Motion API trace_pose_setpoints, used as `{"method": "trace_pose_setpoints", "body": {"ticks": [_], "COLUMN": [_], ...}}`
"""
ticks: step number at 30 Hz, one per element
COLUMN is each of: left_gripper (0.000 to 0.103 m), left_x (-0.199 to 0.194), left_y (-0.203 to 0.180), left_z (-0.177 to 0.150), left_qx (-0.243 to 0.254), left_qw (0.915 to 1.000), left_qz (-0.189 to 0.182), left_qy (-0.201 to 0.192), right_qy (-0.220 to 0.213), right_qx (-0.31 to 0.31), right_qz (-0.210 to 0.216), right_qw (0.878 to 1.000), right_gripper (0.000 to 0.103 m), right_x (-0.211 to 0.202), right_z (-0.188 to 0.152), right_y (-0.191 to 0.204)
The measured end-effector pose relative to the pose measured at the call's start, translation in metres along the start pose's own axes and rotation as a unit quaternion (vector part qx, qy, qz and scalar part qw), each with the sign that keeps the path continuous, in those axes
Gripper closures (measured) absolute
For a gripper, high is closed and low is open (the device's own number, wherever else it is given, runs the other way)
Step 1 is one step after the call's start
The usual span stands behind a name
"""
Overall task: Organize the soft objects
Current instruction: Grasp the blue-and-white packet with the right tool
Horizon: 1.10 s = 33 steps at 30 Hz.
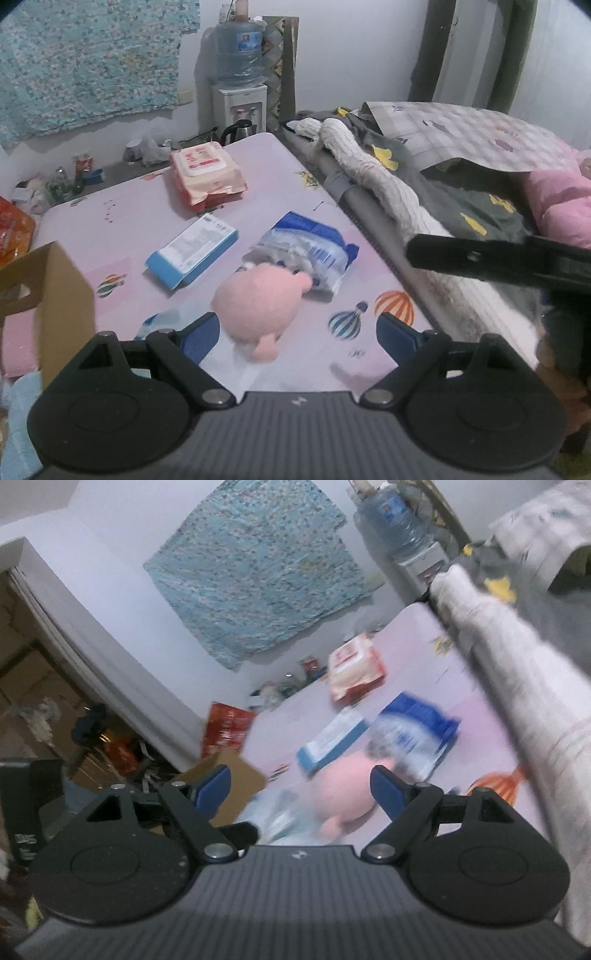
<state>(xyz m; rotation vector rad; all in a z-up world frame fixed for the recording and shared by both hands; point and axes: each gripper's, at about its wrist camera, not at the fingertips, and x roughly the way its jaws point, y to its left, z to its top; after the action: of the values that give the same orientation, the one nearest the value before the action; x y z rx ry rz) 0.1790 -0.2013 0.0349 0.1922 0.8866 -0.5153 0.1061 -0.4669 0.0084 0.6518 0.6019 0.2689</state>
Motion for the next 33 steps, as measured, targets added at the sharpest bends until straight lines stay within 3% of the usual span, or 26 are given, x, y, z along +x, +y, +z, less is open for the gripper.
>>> {"method": "trace_pose_setpoints", "body": {"ticks": [3,5,10,18,28,30,33], "left_gripper": [0.021,0.039,0.057,0.064,0.064,0.064,0.064], "left_x": [0.020,0.037,0.075,0.111,0.111,0.110,0.108], "left_y": [-0.007,-0.013,-0.013,0.015,0.018,0.018,0.019], "left_z": [0.008,0.012,0.016,0.018,0.017,0.016,0.015], "left_qx": [0.008,0.022,0.023,-0.028,-0.022,-0.022,-0.023], "left_qw": [0.9999,0.9995,0.9976,0.9927,0.9928,0.9928,0.9928], "left_qz": [-0.004,0.004,0.029,0.038,0.048,0.049,0.048], "left_qy": [0.008,0.021,0.059,0.111,0.108,0.107,0.107], "right_qy": [0.019,0.036,0.087,0.144,0.214,0.219,0.213], "right_qx": [-0.022,-0.039,-0.091,-0.135,-0.217,-0.211,-0.178], "right_qz": [-0.038,-0.057,-0.106,-0.136,-0.161,-0.158,-0.158], "right_qw": [0.999,0.997,0.986,0.971,0.939,0.939,0.948], "right_gripper": [0.020,0.020,0.020,0.020,0.015,0.015,0.024], "right_x": [0.026,0.049,0.112,0.190,0.251,0.254,0.247], "right_z": [0.019,0.028,0.042,0.057,0.046,0.043,0.046], "right_y": [-0.014,-0.024,-0.040,-0.055,-0.044,-0.048,-0.057]}}
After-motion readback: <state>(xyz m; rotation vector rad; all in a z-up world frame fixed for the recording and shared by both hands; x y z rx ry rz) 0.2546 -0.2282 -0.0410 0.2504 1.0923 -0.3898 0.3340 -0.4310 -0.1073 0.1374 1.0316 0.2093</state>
